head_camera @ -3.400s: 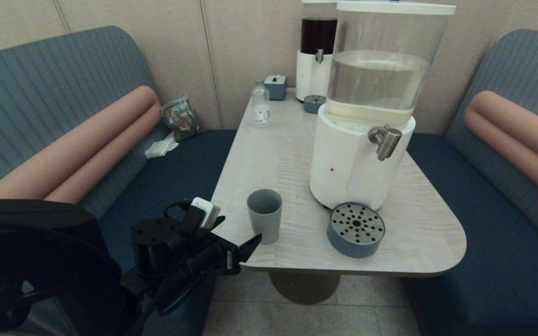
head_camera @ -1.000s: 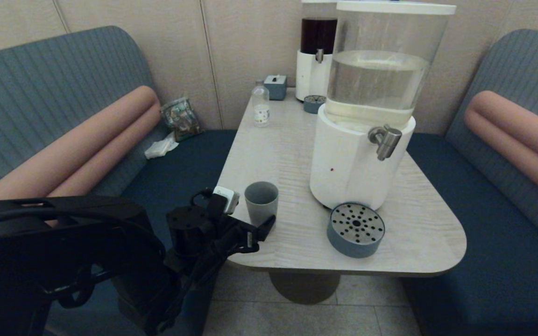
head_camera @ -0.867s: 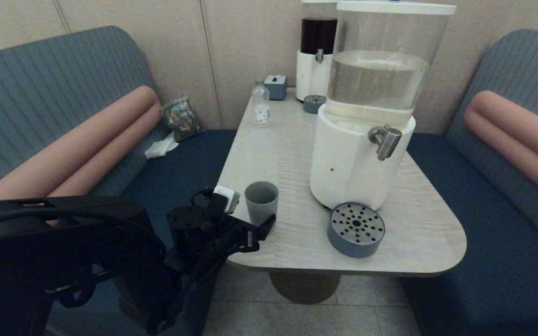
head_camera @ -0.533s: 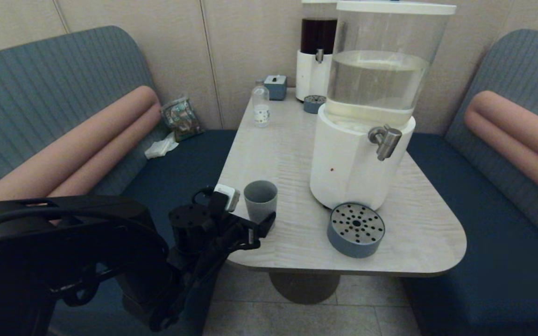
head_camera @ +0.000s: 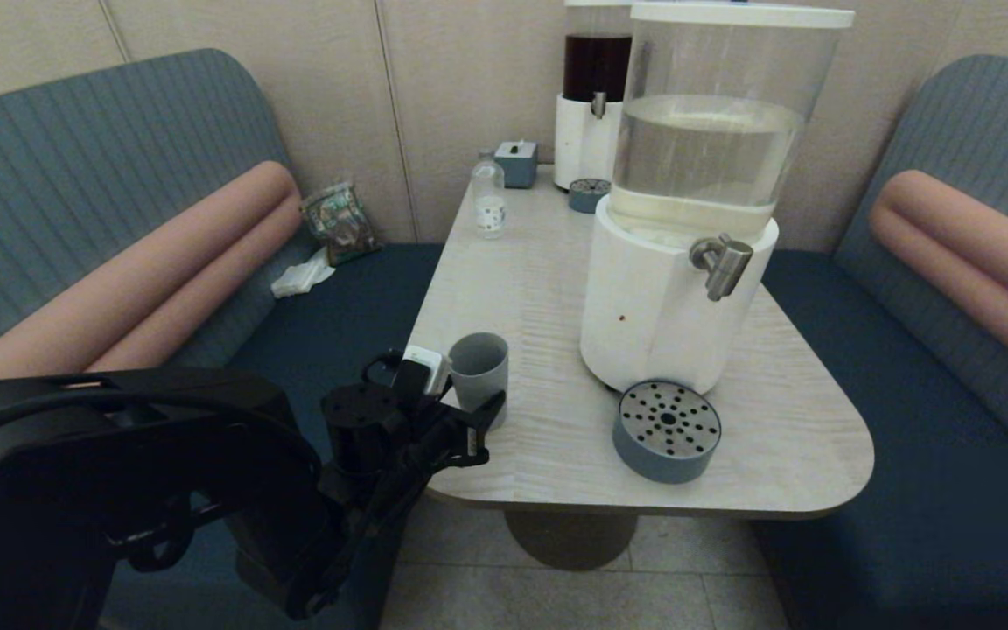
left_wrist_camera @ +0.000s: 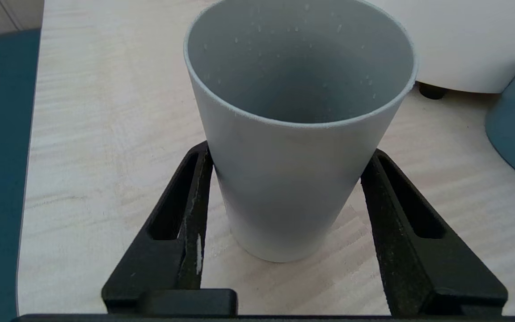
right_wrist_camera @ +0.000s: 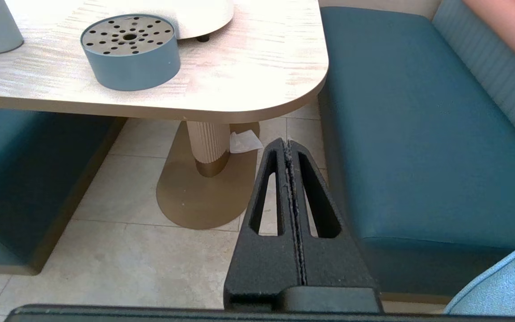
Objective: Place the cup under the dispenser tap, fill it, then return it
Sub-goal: Pick up the cup
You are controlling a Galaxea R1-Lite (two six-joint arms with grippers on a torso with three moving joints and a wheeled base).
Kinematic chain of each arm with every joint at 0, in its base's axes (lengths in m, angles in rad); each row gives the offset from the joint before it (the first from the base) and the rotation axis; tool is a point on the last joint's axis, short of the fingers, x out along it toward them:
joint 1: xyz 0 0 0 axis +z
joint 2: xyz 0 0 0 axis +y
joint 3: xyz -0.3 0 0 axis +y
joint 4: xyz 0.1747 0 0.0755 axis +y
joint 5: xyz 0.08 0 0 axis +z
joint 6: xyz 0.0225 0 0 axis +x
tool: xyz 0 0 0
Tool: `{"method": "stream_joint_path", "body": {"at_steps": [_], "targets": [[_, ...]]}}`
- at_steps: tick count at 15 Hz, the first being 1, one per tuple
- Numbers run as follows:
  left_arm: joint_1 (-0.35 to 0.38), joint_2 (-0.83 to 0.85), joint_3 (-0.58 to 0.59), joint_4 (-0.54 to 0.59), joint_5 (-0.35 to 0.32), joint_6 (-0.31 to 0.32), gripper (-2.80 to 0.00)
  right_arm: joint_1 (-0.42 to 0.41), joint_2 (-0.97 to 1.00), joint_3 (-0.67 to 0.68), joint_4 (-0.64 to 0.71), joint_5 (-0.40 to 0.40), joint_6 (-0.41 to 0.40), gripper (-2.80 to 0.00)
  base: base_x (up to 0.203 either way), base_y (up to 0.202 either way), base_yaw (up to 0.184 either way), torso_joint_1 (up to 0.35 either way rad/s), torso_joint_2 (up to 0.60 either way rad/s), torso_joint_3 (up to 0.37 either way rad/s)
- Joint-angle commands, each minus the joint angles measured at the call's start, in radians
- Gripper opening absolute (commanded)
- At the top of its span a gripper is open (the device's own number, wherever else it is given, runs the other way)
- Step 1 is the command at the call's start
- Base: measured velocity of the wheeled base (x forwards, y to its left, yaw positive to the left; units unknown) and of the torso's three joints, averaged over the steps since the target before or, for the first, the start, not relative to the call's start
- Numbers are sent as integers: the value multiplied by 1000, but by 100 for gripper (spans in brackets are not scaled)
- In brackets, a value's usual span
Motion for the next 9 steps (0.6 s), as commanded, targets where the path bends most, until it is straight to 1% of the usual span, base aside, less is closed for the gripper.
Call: {"method": "stream_joint_path", "body": {"at_steps": [1, 4, 9], "targets": [[0, 7, 2, -5, 0, -1, -280, 0, 0, 0, 0, 0, 0, -280, 0, 0, 0, 0, 0, 0], [0, -8, 6, -5, 5, 0, -280, 0, 1, 0, 0, 0, 0, -280, 0, 0, 0, 0, 0, 0], [0, -105, 35, -5, 14, -3, -280, 0, 0, 0, 0, 0, 0, -280, 0, 0, 0, 0, 0, 0]]}}
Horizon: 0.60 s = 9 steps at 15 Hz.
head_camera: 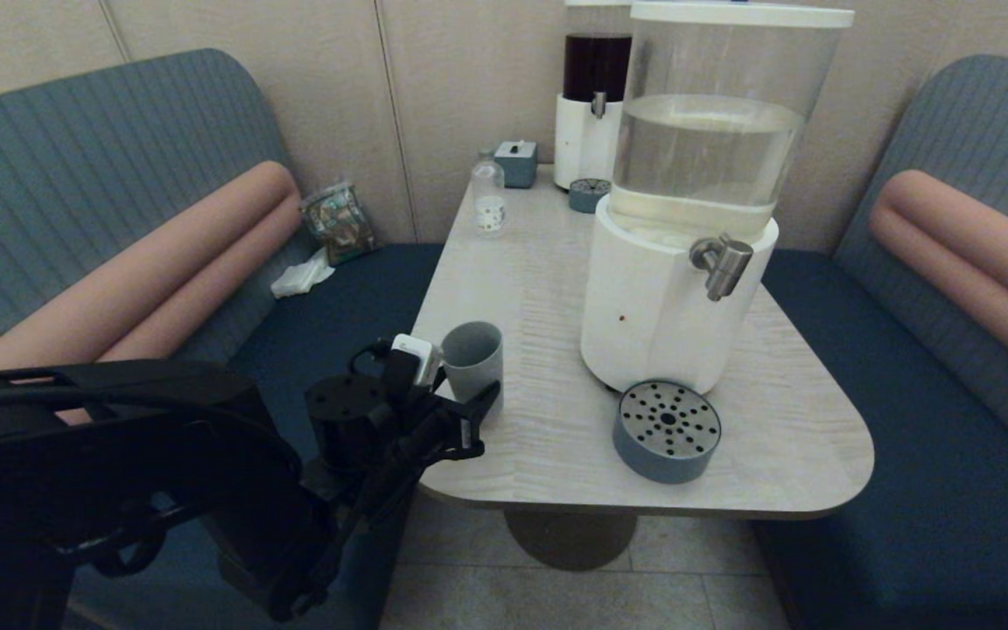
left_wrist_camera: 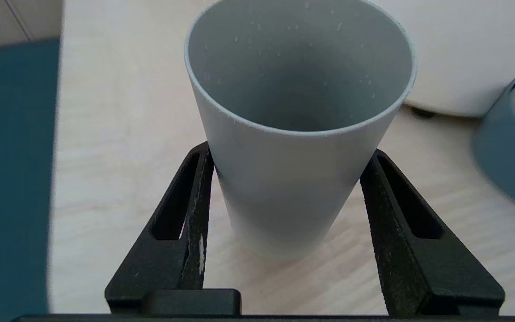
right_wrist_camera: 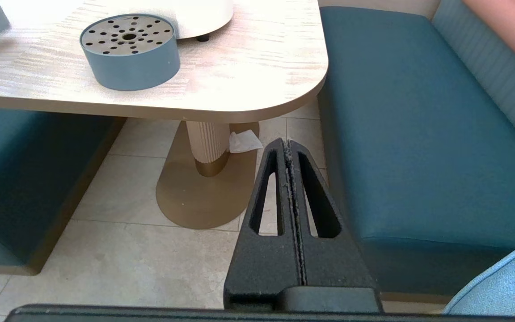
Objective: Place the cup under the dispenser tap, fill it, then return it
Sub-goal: Pick up the cup
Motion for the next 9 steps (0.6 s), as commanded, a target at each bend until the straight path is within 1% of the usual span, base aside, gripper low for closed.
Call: {"method": "stream_joint_path", "body": {"at_steps": [1, 5, 6, 7, 9], "targets": [[-1, -55, 21, -11, -1, 1, -280, 0, 0, 0, -1, 0, 0, -280, 0, 0, 0, 0, 0, 0], [-33, -125, 61, -11, 1, 1, -280, 0, 1, 0, -1, 0, 0, -280, 0, 0, 0, 0, 0, 0], [-56, -146, 67, -11, 3, 1, -280, 0, 1, 0, -1, 0, 0, -280, 0, 0, 0, 0, 0, 0], [-87, -158, 75, -11, 20, 1, -280, 0, 1, 0, -1, 0, 0, -280, 0, 0, 0, 0, 0, 0], [-158, -164, 80, -11, 67, -2, -280, 0, 1, 0, -1, 0, 0, -280, 0, 0, 0, 0, 0, 0]]}}
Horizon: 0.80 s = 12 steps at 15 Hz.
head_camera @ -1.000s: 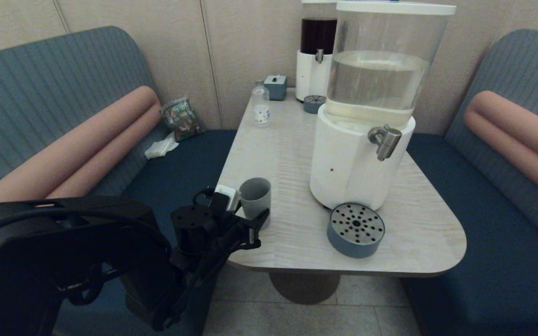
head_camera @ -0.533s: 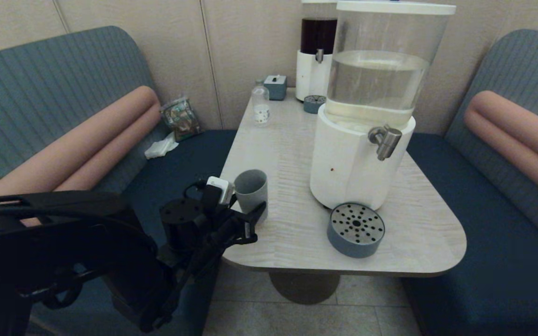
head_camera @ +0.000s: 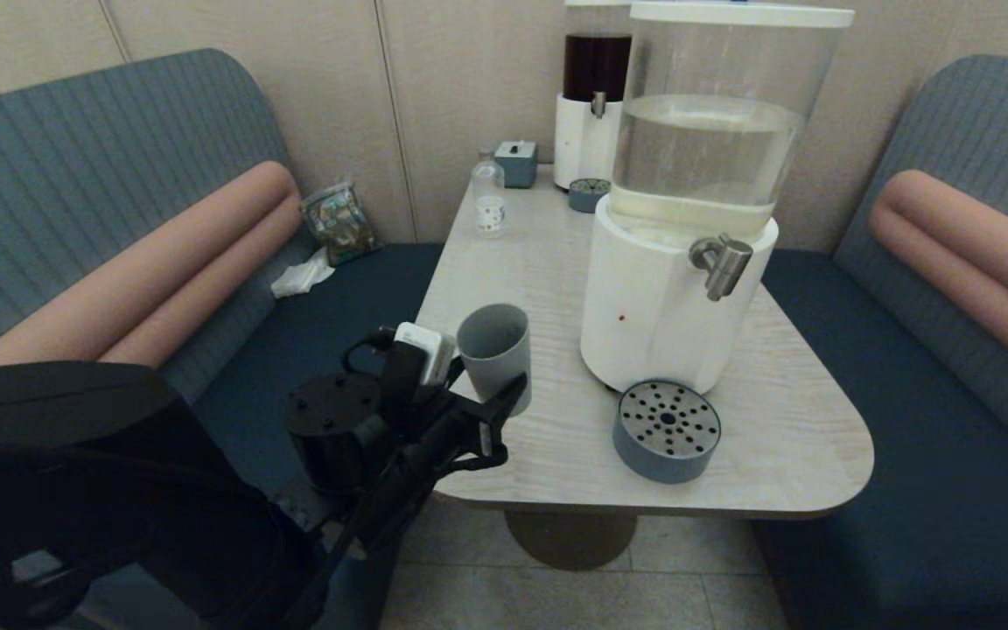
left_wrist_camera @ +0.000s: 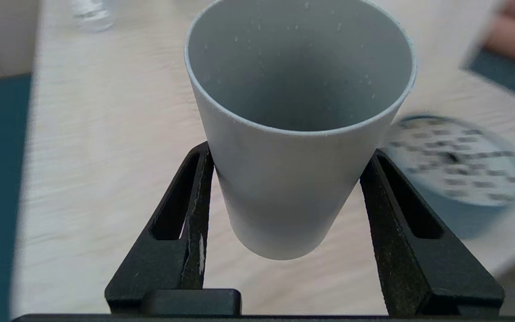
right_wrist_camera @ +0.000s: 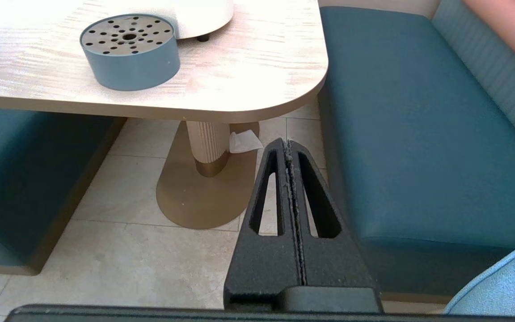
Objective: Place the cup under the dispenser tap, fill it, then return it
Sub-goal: Pick up the cup, then place it under the water dispenser
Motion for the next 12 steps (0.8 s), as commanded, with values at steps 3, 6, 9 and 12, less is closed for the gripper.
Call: {"method": "stream_joint_path", "body": {"at_steps": [3, 6, 9, 12], "targets": [[-103, -16, 0, -8, 43, 10, -280, 0, 1, 0, 0, 0, 0, -280, 0, 0, 0, 0, 0, 0], [-179, 13, -15, -8, 86, 17, -280, 0, 1, 0, 0, 0, 0, -280, 0, 0, 0, 0, 0, 0], [-213, 17, -33, -8, 89, 19, -280, 0, 1, 0, 0, 0, 0, -280, 0, 0, 0, 0, 0, 0], [-261, 24, -55, 16, 102, 19, -280, 0, 1, 0, 0, 0, 0, -280, 0, 0, 0, 0, 0, 0]]}}
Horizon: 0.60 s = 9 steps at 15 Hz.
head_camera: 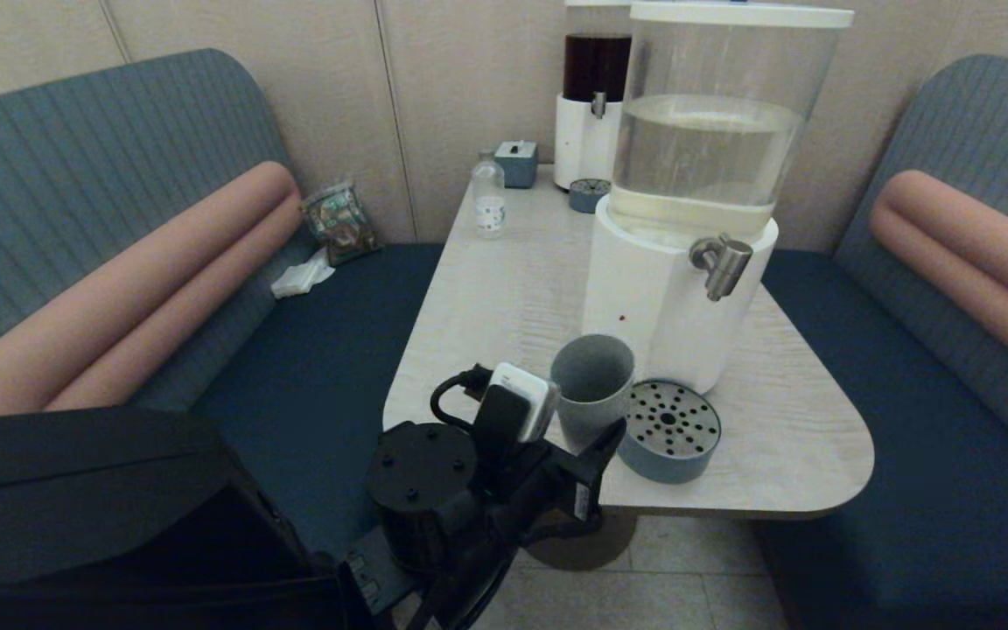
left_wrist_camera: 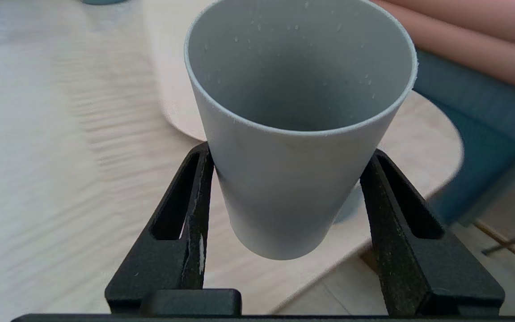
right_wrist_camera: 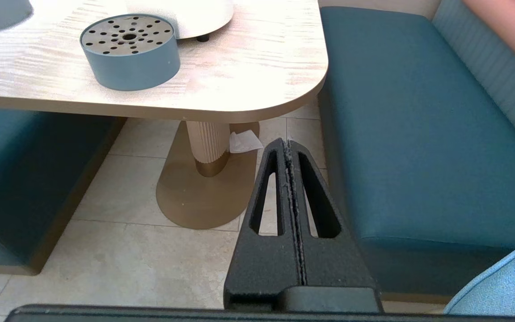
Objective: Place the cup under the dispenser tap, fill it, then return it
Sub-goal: Place it under the water dispenser
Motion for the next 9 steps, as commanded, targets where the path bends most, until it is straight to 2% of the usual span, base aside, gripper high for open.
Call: {"method": "stream_joint_path", "body": {"at_steps": [1, 6, 9], "targets": [[-26, 15, -13, -5, 7, 1, -280, 0, 1, 0, 0, 0, 0, -280, 0, 0, 0, 0, 0, 0], [-103, 34, -62, 44, 48, 2, -280, 0, 1, 0, 0, 0, 0, -280, 0, 0, 0, 0, 0, 0], [-107, 84, -109, 65, 51, 3, -280, 0, 1, 0, 0, 0, 0, -280, 0, 0, 0, 0, 0, 0]]}}
